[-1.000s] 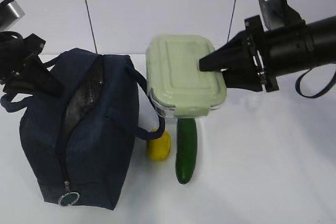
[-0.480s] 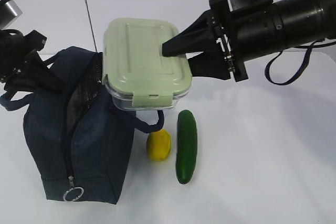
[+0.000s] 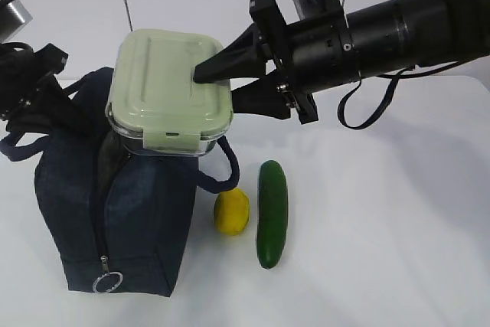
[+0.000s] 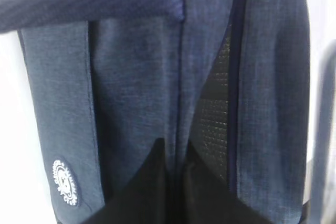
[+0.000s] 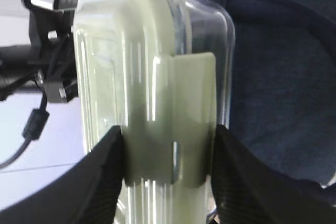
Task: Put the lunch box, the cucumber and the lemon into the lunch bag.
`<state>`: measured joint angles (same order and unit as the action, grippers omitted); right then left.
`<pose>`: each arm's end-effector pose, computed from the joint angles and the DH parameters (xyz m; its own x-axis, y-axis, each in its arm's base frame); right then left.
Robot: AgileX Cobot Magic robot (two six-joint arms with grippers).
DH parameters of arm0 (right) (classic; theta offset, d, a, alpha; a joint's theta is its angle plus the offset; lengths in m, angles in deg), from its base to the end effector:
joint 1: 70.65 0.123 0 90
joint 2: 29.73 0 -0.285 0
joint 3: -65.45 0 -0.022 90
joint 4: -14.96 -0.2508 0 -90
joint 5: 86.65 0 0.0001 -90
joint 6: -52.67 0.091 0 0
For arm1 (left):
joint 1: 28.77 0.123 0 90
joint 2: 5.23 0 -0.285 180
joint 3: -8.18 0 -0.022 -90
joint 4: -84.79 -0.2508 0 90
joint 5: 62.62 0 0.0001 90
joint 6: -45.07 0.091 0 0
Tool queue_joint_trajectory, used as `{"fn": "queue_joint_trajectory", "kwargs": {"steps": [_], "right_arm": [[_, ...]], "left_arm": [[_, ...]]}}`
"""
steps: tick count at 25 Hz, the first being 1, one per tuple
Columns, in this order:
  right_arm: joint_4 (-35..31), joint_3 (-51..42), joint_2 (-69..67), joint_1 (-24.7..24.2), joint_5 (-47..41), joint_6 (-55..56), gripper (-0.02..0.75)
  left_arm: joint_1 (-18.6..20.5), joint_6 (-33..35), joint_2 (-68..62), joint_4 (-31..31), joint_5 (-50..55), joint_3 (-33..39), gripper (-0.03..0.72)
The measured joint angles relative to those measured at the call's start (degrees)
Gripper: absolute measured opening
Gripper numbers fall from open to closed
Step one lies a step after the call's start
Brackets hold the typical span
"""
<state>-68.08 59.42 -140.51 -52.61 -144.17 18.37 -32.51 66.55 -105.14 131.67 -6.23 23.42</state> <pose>0.3322 0.1884 0.2657 -0.9696 0.0755 -0.2329 -0.1915 0.3588 0.9135 0.3046 -0.0754 0.2488 -0.9709 -0.0625 -0.2313 0.0973 0.7793 -0.6190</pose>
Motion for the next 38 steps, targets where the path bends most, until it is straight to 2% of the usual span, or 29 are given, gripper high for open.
{"fn": "queue_joint_trajectory", "kwargs": {"steps": [5, 14, 17, 25, 31, 38], "right_arm": [[-2.6, 2.27, -2.63, 1.61, 1.98, 0.12, 0.354], [-2.96, 4.25, -6.8, 3.76, 4.24, 1.24, 0.354], [-0.97, 4.71, -8.02, 3.76, 4.88, 2.08, 0.354], [9.59, 4.72, -8.54, 3.76, 8.18, 6.93, 0.354], [11.1, 4.72, -10.52, 5.48, 10.33, 7.93, 0.354], [10.99, 7.08, -12.85, 7.41, 11.34, 7.71, 0.354]], "left_arm": [[0.0, 0.0, 0.0, 0.0, -0.4, 0.0, -0.001], [0.0, -0.09, 0.0, 0.0, -0.64, 0.0, -0.001], [0.0, -0.09, 0.0, 0.26, -0.64, 0.0, -0.001], [0.0, -0.09, 0.0, 3.21, 0.49, 0.0, -0.002], [-0.58, -0.09, 0.0, 4.38, 0.89, 0.0, -0.002], [-3.44, -0.09, 0.0, 4.41, 0.27, 0.0, -0.003]]}}
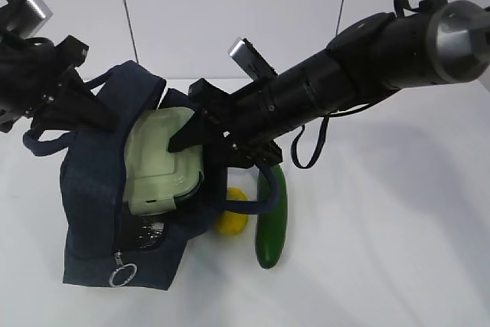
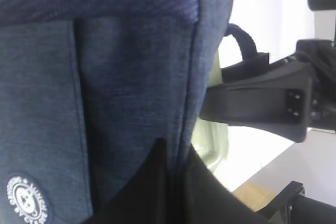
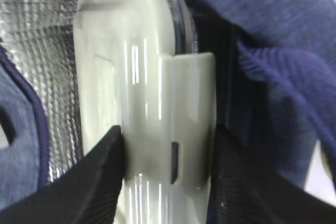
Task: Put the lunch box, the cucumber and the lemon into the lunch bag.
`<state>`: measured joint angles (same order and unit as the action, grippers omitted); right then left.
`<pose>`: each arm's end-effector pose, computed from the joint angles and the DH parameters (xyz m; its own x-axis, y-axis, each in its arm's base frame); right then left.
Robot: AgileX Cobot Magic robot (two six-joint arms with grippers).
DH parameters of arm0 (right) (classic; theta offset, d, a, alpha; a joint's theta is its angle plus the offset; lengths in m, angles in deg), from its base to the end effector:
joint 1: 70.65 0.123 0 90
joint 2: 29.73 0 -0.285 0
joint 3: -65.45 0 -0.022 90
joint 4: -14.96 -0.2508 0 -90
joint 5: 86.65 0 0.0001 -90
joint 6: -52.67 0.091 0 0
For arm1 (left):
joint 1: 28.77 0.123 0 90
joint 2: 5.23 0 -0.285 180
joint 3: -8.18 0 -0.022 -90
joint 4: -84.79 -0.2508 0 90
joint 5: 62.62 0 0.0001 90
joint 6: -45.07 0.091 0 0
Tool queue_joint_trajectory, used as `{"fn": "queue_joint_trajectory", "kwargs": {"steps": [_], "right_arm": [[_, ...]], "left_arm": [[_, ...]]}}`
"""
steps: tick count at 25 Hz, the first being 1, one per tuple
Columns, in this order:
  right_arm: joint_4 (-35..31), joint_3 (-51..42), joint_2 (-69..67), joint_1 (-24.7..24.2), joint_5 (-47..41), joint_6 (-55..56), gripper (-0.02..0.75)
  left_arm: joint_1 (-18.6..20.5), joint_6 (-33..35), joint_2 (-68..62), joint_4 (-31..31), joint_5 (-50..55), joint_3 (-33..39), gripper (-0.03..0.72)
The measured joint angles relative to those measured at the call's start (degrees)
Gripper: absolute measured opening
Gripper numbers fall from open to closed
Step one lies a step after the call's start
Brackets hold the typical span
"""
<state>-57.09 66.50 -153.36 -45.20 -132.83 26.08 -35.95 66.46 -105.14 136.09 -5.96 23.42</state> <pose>0.3552 0.2383 0.1928 -0.9846 0.0310 -0.1722 -0.1237 0.5729 0.8103 0.3005 -0.0977 0.2528 -0.9750 -0.0499 -0.2167 0.1124 0.7303 -0.6738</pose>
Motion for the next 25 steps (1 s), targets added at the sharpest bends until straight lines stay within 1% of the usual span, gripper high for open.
{"fn": "queue_joint_trajectory", "kwargs": {"steps": [7, 11, 16, 21, 25], "right_arm": [[-0.41, 5.32, -3.63, 1.55, -0.73, -3.24, 0.354], [-4.5, 7.33, -6.57, 3.07, -1.88, -6.73, 0.354], [-8.35, 7.42, -7.33, 4.21, -2.11, -11.69, 0.354], [-8.96, 7.42, -7.46, 4.21, -2.66, -12.97, 0.354], [-9.0, 7.42, -8.23, 4.34, -3.86, -14.1, 0.354]], "left_arm": [[-0.11, 0.0, 0.0, 0.0, -0.59, 0.0, -0.003], [-0.11, 0.0, 0.0, 0.0, -0.37, 0.0, -0.003], [-0.11, 0.0, 0.0, 0.0, 0.01, 0.0, -0.003], [-0.22, 0.0, 0.0, 0.0, 0.11, 0.0, -0.003], [-1.16, 0.0, 0.0, 0.12, 0.55, 0.0, -0.003]]}}
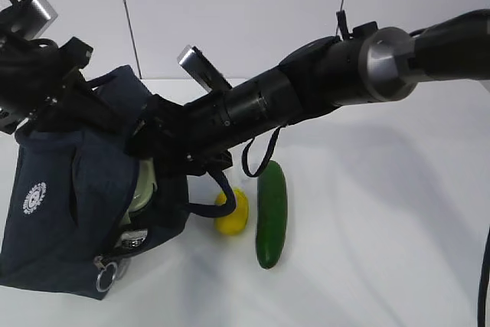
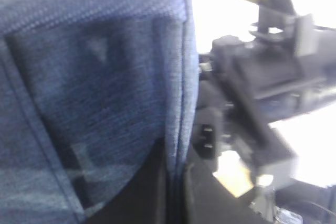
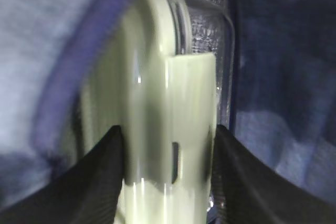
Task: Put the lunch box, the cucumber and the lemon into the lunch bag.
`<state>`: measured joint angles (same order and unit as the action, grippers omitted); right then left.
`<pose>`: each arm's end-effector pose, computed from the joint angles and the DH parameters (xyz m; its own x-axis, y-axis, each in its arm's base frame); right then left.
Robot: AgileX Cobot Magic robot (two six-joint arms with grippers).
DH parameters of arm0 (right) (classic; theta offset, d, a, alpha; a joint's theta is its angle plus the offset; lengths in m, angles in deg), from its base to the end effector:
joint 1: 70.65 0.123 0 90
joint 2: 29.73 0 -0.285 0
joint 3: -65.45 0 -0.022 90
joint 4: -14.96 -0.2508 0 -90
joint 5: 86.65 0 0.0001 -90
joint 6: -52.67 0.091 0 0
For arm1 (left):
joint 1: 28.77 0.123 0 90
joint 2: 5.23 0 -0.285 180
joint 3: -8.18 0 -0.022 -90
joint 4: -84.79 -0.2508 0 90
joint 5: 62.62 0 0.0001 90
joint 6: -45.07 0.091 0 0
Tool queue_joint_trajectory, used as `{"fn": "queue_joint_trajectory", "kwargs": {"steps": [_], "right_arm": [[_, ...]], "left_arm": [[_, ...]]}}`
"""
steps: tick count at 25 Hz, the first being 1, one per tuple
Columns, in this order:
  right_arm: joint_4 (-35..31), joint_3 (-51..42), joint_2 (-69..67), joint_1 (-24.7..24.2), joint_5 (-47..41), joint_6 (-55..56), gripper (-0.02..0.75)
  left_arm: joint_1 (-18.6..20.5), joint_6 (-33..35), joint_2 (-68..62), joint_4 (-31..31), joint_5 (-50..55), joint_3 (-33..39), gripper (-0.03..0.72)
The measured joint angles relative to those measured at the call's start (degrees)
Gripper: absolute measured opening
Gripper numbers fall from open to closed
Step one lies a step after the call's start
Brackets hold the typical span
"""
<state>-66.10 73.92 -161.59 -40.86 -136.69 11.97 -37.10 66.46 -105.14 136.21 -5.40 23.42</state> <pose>0.3601 0.2856 0.1744 -0.9535 -0.1084 -0.2812 -0.2997 0.4409 0.8460 0.2977 -0.1041 0.2530 -0.9774 -0.0253 -0.2100 0.1268 0.7243 -0.6777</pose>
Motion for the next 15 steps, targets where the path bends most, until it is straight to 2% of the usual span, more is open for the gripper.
{"fn": "queue_joint_trajectory", "kwargs": {"steps": [9, 15], "right_arm": [[-0.03, 0.0, -0.12, 0.37, -0.64, -2.54, 0.354], [-2.27, 0.0, -0.12, 0.46, -0.77, -3.36, 0.354]], "left_arm": [[-0.29, 0.96, 0.0, 2.2, 3.3, -1.6, -0.003], [-0.29, 1.13, 0.0, 2.87, 4.1, -2.38, -0.003]]}}
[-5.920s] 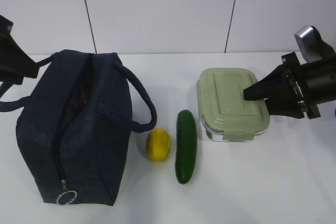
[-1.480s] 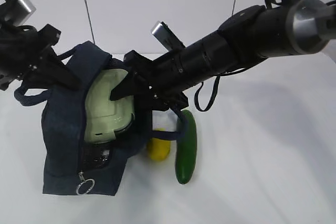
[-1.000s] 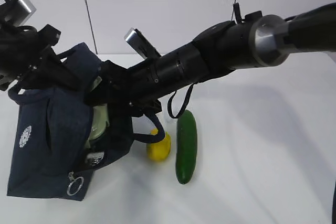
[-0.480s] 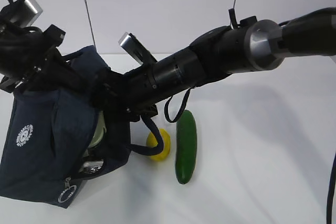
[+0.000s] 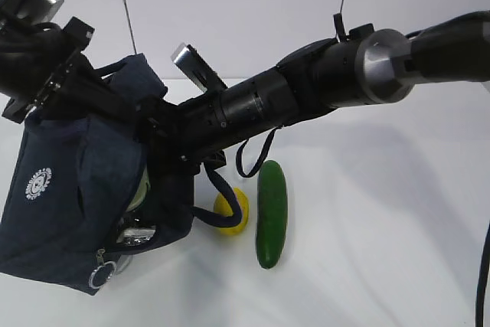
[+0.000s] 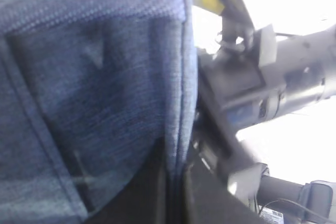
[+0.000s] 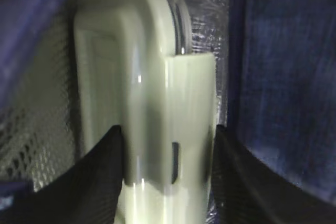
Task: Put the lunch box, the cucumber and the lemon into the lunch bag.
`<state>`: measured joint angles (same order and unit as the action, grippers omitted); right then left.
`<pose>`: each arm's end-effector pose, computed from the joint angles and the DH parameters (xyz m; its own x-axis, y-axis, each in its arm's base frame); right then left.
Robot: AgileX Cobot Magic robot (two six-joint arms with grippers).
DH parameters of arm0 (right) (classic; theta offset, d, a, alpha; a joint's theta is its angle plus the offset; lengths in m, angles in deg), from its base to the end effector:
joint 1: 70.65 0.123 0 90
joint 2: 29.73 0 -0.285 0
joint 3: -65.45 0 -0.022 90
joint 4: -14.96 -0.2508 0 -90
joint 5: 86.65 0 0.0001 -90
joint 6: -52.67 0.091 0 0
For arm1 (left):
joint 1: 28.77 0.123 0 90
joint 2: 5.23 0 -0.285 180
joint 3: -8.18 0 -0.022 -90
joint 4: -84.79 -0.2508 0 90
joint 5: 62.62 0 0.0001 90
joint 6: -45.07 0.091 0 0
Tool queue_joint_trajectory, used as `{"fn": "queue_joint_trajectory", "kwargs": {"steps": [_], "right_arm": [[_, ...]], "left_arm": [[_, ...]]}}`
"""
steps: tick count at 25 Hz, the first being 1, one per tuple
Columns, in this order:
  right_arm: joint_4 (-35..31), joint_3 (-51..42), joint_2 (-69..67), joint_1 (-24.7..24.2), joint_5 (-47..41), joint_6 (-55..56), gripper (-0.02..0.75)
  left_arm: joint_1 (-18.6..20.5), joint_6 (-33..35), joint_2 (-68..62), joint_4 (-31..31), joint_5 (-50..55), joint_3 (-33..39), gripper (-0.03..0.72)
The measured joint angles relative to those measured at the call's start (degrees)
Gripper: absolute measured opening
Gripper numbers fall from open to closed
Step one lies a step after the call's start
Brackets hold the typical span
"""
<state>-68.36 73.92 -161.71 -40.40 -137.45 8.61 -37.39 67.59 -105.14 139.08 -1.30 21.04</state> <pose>0.3579 0.2899 0.1762 -0.9422 -0.1209 -0.3125 -0.3342 0.4072 0.8500 0.2977 -0.1107 0.2671 -0.9773 0.0102 -0.2117 0.1635 0.6715 -0.7227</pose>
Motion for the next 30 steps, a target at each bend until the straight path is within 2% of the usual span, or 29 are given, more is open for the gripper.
{"fn": "queue_joint_trajectory", "kwargs": {"steps": [18, 25, 30], "right_arm": [[-0.87, 0.0, 0.0, 1.74, 0.1, -3.27, 0.355], [-1.82, 0.0, -0.01, 1.74, -1.36, -5.93, 0.433], [-1.92, 0.0, -0.12, 1.5, -3.58, -6.3, 0.444]], "left_arm": [[0.0, 0.0, 0.0, 1.72, 0.42, 0.0, -0.003], [0.0, 0.22, 0.23, 1.16, 1.16, -0.13, -0.003], [0.0, 0.35, 0.23, 0.21, 1.61, -0.16, -0.003]]}}
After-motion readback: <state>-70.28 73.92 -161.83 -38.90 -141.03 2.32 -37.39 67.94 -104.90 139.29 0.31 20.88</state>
